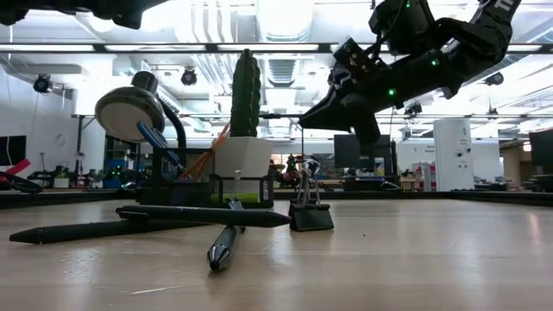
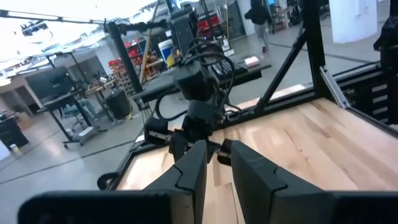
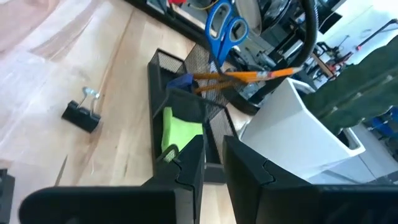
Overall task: Pick and place office supplies into organizer
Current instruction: Put the top right black binder clip into the black desk organizer
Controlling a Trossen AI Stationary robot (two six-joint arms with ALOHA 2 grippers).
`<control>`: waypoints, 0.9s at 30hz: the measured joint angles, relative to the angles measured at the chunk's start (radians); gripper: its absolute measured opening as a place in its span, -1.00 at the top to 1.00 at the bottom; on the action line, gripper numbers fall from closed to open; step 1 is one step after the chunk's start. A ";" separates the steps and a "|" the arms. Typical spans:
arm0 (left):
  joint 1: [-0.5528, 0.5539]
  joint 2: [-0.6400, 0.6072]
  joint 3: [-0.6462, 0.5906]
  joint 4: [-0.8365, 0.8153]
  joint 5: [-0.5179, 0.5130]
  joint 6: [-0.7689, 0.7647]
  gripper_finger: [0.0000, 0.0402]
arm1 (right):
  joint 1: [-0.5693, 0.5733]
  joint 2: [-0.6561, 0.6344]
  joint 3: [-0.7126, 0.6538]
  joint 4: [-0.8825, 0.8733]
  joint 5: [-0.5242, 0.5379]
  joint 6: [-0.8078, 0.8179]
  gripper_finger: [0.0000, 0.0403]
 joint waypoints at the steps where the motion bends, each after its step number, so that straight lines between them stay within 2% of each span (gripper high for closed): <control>1: 0.000 0.006 0.000 0.000 -0.003 0.000 0.71 | 0.000 0.000 0.000 0.007 -0.003 0.000 0.76; 3: 0.000 0.020 0.000 0.000 -0.005 0.000 0.71 | 0.002 0.000 0.006 0.011 -0.044 -0.001 0.76; 8: 0.000 0.044 -0.008 0.000 -0.013 -0.001 0.71 | 0.010 0.000 0.046 -0.024 -0.246 -0.023 0.72; 12: 0.000 0.042 -0.024 -0.001 -0.032 -0.003 0.71 | 0.034 0.000 0.125 -0.152 -0.253 0.012 0.57; 19: 0.000 0.043 -0.051 -0.003 -0.032 -0.009 0.71 | 0.067 0.000 0.310 -0.639 -0.256 0.167 0.24; 23: 0.000 0.044 -0.085 0.022 -0.039 -0.010 0.71 | 0.069 0.000 0.381 -0.833 -0.260 0.268 0.21; 27: 0.000 0.044 -0.124 0.059 -0.039 -0.012 0.71 | 0.082 0.000 0.388 -0.881 -0.276 0.281 0.23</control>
